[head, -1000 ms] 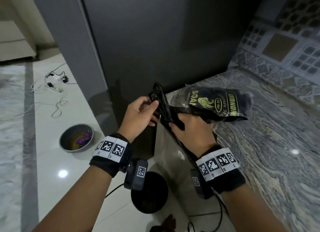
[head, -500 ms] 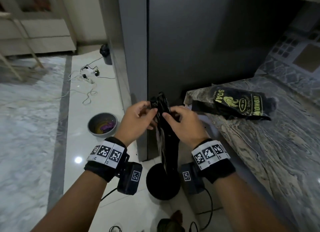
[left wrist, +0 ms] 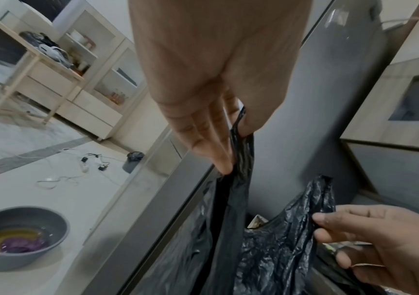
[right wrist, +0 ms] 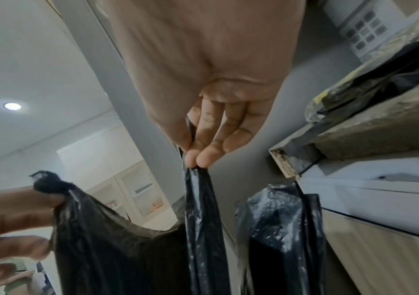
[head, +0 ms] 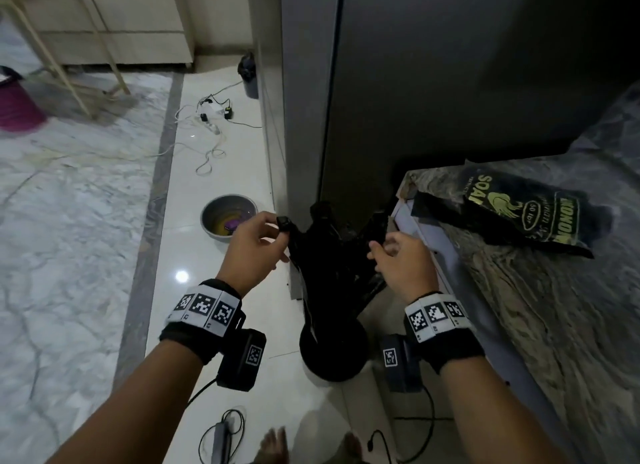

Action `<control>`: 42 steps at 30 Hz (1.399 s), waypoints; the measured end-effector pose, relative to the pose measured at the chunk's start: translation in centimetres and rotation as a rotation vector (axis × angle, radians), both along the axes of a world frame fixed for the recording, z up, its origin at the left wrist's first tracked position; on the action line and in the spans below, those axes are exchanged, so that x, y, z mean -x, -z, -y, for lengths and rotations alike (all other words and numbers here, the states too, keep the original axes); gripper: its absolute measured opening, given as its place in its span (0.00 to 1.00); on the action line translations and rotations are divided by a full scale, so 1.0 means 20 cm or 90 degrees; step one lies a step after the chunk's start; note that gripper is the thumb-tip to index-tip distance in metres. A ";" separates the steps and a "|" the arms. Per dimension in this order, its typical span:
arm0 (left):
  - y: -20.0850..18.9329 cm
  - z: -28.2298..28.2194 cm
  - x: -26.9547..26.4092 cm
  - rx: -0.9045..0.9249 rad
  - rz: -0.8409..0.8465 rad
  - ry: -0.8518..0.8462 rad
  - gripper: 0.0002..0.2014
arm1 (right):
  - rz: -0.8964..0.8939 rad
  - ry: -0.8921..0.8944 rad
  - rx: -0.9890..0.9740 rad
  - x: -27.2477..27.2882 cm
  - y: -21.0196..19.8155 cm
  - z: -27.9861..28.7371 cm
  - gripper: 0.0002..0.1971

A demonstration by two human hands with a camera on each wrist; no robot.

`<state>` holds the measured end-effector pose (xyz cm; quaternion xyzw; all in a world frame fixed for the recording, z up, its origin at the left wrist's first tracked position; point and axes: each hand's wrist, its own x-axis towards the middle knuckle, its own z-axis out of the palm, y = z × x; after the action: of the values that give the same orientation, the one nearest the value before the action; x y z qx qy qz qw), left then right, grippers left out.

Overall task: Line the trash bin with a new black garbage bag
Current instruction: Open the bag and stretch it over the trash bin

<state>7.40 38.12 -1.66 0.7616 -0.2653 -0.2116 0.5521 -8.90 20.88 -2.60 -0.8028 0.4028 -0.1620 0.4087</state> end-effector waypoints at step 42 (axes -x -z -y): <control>1.23 0.16 0.27 -0.265 -0.114 -0.099 0.08 | -0.310 -0.042 -0.035 0.09 1.16 0.37 0.15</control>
<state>2.09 34.83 -26.31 0.8555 -0.1065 -0.2853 0.4189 -10.67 13.51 -25.74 -0.8194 0.4676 0.0606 0.3259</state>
